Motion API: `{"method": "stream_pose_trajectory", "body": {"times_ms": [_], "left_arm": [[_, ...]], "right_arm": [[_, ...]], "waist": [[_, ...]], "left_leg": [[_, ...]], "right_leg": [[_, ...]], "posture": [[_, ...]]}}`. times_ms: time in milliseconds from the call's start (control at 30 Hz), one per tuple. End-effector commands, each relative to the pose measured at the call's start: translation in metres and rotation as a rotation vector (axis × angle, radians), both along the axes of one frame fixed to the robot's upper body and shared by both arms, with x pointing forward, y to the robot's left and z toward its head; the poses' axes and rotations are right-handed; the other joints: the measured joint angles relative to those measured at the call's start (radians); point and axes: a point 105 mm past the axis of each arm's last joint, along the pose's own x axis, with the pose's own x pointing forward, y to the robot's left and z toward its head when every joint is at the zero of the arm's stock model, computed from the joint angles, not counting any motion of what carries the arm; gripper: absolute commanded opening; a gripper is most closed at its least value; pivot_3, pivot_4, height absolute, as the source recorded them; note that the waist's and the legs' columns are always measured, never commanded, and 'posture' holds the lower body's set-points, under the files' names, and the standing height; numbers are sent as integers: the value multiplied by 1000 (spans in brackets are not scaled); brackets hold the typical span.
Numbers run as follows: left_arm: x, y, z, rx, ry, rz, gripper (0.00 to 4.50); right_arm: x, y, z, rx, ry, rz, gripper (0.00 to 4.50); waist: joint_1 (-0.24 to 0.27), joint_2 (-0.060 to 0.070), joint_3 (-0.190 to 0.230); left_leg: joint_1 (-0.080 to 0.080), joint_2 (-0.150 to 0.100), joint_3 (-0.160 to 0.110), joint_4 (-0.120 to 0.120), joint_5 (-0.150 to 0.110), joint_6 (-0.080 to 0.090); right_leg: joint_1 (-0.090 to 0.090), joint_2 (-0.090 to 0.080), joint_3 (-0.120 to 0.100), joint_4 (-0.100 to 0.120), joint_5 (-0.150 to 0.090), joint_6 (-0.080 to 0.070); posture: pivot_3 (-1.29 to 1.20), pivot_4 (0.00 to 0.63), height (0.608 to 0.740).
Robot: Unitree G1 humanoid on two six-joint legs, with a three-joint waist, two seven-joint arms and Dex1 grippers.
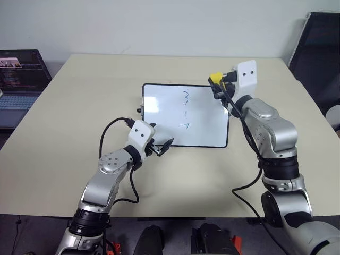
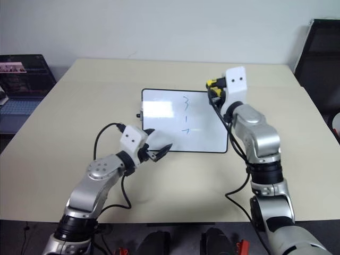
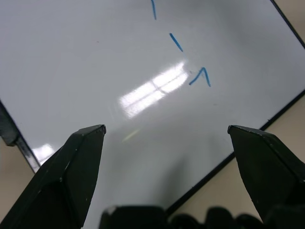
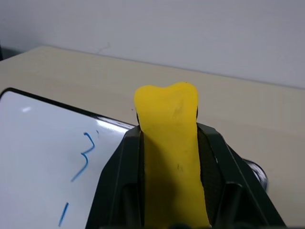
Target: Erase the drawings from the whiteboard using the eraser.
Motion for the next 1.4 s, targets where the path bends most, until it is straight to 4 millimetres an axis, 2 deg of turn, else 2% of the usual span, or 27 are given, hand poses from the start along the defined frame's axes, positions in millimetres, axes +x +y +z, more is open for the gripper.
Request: {"method": "stream_pose_trajectory", "body": {"times_ms": [33,300,433,733,1033,1267,1400], "left_arm": [[3,3,17,-18,-87,38,4500],[-4,6,11,-8,-88,66,4500],[-4,9,15,-5,-99,84,4500],[-9,14,17,3,-102,106,4500],[-11,13,19,-1,-105,106,4500],[-9,15,21,3,-111,112,4500],[-9,20,22,7,-116,128,4500]], "right_arm": [[3,16,25,2,-101,52,1129],[7,42,21,-7,-130,120,1129],[4,58,-10,-106,-49,188,1129],[12,54,-25,-233,-43,177,1129],[25,45,-22,-243,-52,122,1129],[28,59,-18,-226,-65,137,1129],[24,68,-24,-217,-52,163,1129]], "waist": [[-1,0,0],[-1,0,0],[-1,0,0],[-1,0,0],[-1,0,0],[-3,0,0],[-4,0,0]], "left_leg": [[0,0,0,0,0,0],[0,0,0,0,0,0],[0,0,0,0,0,0],[0,0,-1,0,0,0],[0,0,-1,0,0,0],[0,0,0,0,0,0],[0,0,0,0,0,0]], "right_leg": [[0,0,0,0,0,0],[0,-1,-1,0,0,0],[0,-1,-1,1,0,0],[0,-1,-2,1,0,0],[0,-1,-1,1,0,0],[0,-1,-1,1,0,0],[0,-1,-1,1,0,0]], "posture": [[0,150,740],[0,150,740],[0,150,740],[0,150,740],[0,150,740],[0,150,740],[0,150,740]]}}
